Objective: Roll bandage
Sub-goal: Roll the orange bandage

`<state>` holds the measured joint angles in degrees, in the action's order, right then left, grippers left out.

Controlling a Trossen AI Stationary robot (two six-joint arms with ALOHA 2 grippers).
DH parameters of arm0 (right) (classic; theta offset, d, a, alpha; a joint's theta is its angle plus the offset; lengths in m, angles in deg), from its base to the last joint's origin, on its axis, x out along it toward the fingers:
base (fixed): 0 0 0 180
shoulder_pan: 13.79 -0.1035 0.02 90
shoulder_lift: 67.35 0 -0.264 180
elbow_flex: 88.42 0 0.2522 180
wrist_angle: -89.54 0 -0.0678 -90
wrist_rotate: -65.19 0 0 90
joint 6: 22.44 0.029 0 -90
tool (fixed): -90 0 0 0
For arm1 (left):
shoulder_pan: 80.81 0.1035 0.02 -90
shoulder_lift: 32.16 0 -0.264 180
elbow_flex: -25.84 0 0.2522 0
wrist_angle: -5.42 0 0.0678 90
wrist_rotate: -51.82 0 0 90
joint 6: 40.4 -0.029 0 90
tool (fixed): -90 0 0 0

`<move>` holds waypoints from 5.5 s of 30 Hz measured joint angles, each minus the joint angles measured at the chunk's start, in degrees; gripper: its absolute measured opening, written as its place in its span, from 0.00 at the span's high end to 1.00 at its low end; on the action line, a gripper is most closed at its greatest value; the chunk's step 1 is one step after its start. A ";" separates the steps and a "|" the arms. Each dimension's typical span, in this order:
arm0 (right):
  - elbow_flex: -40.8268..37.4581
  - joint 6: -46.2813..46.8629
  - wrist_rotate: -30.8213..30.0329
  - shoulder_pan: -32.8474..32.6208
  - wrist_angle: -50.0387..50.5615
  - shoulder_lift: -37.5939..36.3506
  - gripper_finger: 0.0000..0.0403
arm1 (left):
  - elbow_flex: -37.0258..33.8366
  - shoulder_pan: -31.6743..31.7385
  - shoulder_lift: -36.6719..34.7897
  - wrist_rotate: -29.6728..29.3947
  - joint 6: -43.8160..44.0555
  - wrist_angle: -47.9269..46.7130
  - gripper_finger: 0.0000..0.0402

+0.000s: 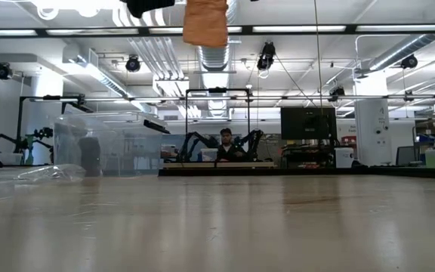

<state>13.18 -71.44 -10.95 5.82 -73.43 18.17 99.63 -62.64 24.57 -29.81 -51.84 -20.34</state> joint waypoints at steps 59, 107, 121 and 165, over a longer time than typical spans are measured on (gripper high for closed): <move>-5.10 7.02 -12.46 -16.75 -6.41 5.46 0.89 | -27.61 0.00 -20.82 16.06 3.41 16.61 0.43; -9.31 20.50 -18.21 -17.21 -1.52 4.87 0.89 | -27.89 0.00 -9.82 -3.76 -1.57 24.27 0.62; -9.38 19.68 -22.29 -21.85 2.42 2.41 0.89 | -27.70 -0.02 -10.62 25.69 -2.10 30.81 0.26; -9.27 27.87 -19.87 -19.70 -5.31 4.72 0.70 | -27.83 0.00 -1.94 20.83 -20.23 44.60 0.92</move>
<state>3.91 -43.57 -30.82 -13.89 -78.73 22.89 71.80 -62.64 22.63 -8.99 -72.07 24.26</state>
